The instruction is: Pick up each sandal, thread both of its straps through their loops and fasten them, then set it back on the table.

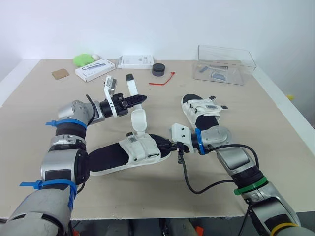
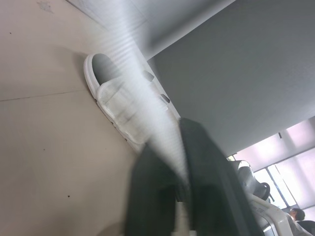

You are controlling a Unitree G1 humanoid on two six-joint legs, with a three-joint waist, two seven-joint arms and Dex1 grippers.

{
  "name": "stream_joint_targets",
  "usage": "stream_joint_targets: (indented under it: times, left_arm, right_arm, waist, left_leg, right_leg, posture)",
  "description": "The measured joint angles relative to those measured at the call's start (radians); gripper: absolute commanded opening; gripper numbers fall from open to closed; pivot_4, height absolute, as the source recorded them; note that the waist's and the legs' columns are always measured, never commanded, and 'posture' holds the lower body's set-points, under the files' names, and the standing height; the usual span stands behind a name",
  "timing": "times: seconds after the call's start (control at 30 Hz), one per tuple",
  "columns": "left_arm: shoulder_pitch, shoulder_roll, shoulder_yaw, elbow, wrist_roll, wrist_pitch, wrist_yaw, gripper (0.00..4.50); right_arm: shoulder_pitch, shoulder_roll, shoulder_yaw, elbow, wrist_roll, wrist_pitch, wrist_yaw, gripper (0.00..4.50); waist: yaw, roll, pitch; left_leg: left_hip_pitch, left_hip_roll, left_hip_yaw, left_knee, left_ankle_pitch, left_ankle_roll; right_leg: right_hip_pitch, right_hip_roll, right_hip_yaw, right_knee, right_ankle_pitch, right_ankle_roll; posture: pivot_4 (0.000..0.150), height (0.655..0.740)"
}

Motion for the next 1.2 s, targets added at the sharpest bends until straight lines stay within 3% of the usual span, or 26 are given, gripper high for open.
stream_joint_targets:
  times: [0.17, 0.37, 0.5, 0.67, 0.9, 1.07, 1.17, 1.2]
  left_arm:
    - [0.043, 0.000, -0.083, -0.135, 0.059, -0.134, -0.020, 0.04]
    - [0.241, 0.031, -0.264, -0.608, 0.130, -0.328, -0.106, 0.04]
    - [0.376, 0.117, -0.370, -0.837, 0.205, -0.507, -0.175, 0.04]
    - [0.493, 0.201, -0.459, -0.914, 0.331, -0.811, -0.235, 0.04]
    - [0.470, 0.221, -0.519, -0.899, 0.447, -1.156, -0.266, 0.04]
    - [0.446, 0.233, -0.550, -0.863, 0.472, -1.231, -0.287, 1.63]
    - [0.416, 0.233, -0.550, -0.863, 0.469, -1.231, -0.292, 3.14]
    - [0.413, 0.233, -0.550, -0.865, 0.457, -1.221, -0.293, 3.14]
  right_arm:
    - [0.000, -0.001, 0.000, -0.002, 0.000, 0.000, 0.001, 0.00]
    - [0.000, -0.011, 0.001, -0.006, 0.001, 0.000, 0.005, 0.00]
    - [0.001, -0.012, 0.002, -0.006, 0.000, 0.001, 0.002, 0.00]
    - [0.001, -0.016, 0.002, -0.004, 0.000, 0.001, 0.001, 0.00]
    - [0.001, -0.017, 0.002, -0.003, -0.001, -0.003, 0.002, 0.00]
    - [-0.001, -0.016, 0.002, -0.001, -0.001, -0.004, 0.003, 0.00]
    - [-0.001, -0.016, 0.003, -0.001, -0.001, -0.004, 0.003, 0.00]
    - [-0.001, -0.016, 0.003, -0.001, 0.000, -0.004, 0.003, 0.00]
  waist:
    - [0.000, 0.000, 0.000]
    - [0.002, 0.000, 0.000]
    - [0.003, 0.000, 0.000]
    - [0.003, 0.000, 0.000]
    - [0.003, 0.000, 0.000]
    - [0.003, 0.000, 0.000]
    - [0.003, 0.000, 0.000]
    - [0.003, 0.000, 0.000]
  left_leg:
    - [0.000, 0.000, 0.000, 0.000, 0.000, 0.000]
    - [0.000, 0.000, 0.000, 0.000, 0.000, -0.001]
    - [0.001, 0.000, 0.000, 0.000, 0.000, -0.002]
    - [0.001, 0.000, 0.001, 0.000, 0.000, -0.001]
    - [0.001, 0.001, 0.001, 0.001, 0.000, -0.001]
    - [0.001, 0.001, 0.002, 0.001, 0.000, 0.000]
    - [0.001, 0.001, 0.002, 0.001, -0.001, 0.000]
    - [0.001, 0.001, 0.002, 0.001, -0.001, 0.000]
  right_leg:
    - [0.000, 0.000, 0.001, 0.000, 0.000, 0.000]
    - [0.000, -0.002, 0.003, 0.000, 0.000, 0.000]
    - [0.000, -0.001, 0.003, 0.000, 0.000, 0.000]
    - [0.001, -0.001, 0.003, 0.000, 0.000, 0.000]
    - [0.001, 0.000, 0.003, -0.001, 0.000, 0.000]
    - [0.001, 0.001, 0.001, -0.001, 0.000, 0.000]
    - [0.001, 0.001, 0.001, -0.001, 0.000, 0.000]
    - [0.001, 0.001, 0.001, -0.001, 0.000, 0.000]
  posture:
    - [0.150, 0.7400]
    - [0.150, 0.7400]
    - [0.150, 0.7400]
    - [0.150, 0.7400]
    - [0.150, 0.7400]
    - [0.150, 0.7400]
    - [0.150, 0.7400]
    - [0.150, 0.7400]
